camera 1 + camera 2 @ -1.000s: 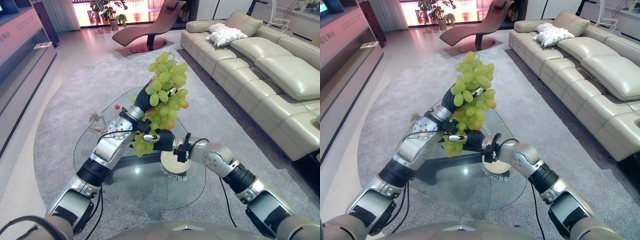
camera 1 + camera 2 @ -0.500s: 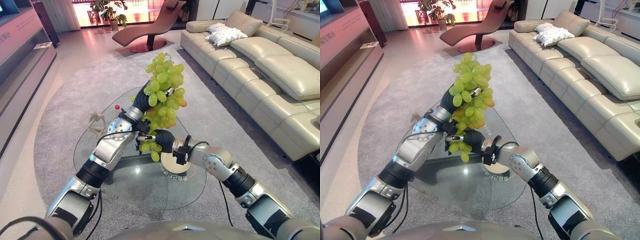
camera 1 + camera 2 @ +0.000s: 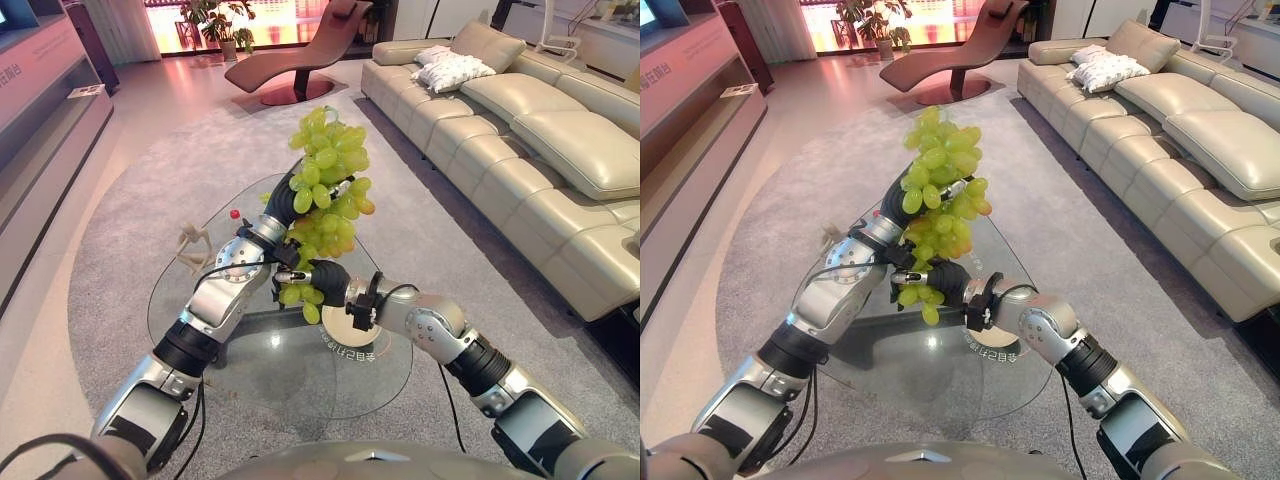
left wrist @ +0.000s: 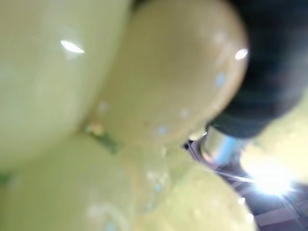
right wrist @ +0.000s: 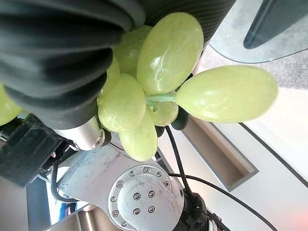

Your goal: Pick up fruits into the plate

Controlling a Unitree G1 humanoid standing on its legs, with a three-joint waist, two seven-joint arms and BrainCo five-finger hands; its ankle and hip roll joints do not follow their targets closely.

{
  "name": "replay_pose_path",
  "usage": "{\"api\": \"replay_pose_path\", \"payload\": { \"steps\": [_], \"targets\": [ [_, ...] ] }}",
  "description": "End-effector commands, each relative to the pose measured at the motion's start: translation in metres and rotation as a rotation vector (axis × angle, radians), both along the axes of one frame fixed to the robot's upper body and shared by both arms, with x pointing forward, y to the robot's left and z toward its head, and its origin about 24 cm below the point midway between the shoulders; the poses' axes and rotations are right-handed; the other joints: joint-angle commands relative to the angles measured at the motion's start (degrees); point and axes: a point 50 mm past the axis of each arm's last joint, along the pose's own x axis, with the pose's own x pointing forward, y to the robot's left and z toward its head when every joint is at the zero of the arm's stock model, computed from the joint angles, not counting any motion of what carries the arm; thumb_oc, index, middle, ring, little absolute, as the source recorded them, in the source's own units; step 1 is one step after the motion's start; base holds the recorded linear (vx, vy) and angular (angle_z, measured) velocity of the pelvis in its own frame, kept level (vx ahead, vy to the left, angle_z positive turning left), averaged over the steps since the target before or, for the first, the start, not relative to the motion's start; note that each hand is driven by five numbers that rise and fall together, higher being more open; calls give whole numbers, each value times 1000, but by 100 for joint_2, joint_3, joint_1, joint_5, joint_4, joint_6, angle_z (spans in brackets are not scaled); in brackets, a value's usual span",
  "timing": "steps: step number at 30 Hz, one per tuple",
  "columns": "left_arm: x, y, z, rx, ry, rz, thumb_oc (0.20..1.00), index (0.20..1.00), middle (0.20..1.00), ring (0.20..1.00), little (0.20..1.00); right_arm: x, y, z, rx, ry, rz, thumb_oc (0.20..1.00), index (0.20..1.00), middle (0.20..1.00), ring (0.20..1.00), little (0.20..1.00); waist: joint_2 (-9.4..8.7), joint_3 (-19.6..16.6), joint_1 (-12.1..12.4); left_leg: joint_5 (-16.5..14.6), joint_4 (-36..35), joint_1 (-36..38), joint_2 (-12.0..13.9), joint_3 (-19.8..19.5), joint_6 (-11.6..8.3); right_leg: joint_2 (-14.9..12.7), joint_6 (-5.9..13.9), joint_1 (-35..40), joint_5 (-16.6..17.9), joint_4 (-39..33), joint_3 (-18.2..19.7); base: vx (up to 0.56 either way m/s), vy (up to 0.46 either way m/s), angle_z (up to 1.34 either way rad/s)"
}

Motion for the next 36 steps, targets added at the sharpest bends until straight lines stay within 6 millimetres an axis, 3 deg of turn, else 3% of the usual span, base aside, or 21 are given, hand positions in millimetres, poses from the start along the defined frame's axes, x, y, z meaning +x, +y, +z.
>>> {"api": "replay_pose_path", "payload": {
  "steps": [1,14,20,25,29,31,36],
  "targets": [
    [10,12,10,-4,-49,14,1000,1000,1000,1000,1000,12,6,77,268,-288,-42,200,200,200,200,200,-208,131,-12,-425,169,-121,-92,-30,172,-362,139,155,-348,343,-462,0,0,0],
    [6,29,1,54,-22,-21,1000,1000,1000,1000,1000,26,-27,86,264,-391,-210,200,200,200,200,200,-160,140,-46,-454,183,-102,-92,-16,171,-357,150,150,-346,341,-391,0,0,0],
    [5,44,-13,168,19,-13,1000,1000,1000,1000,1000,31,-44,86,250,-412,-283,200,200,200,200,200,-143,153,-39,-456,186,-110,-87,-24,170,-355,149,140,-360,360,-395,0,0,0],
    [3,69,-38,330,147,-6,1000,1000,1000,1000,1000,35,-64,82,213,-416,-353,200,200,200,200,200,-88,183,-26,-452,190,-132,-103,-40,178,-353,150,128,-366,363,-402,0,0,0],
    [0,86,-53,347,220,43,1000,1000,1000,1000,1000,36,-74,75,174,-406,-391,200,200,200,200,200,-63,209,-19,-456,202,-140,-107,-43,185,-356,149,122,-374,368,-405,5,9,1],
    [-7,107,-79,325,329,153,1000,1000,1000,1000,1000,38,-86,61,121,-375,-434,200,200,200,200,200,-51,251,1,-456,224,-166,-114,-45,188,-358,141,98,-378,385,-407,22,28,4],
    [-24,130,-127,253,492,359,1000,1000,1000,1000,1000,40,-104,42,31,-340,-512,200,200,200,200,200,-91,369,46,-469,275,-254,-134,-89,195,-349,119,33,-396,417,-418,1,4,5]
  ]
}}
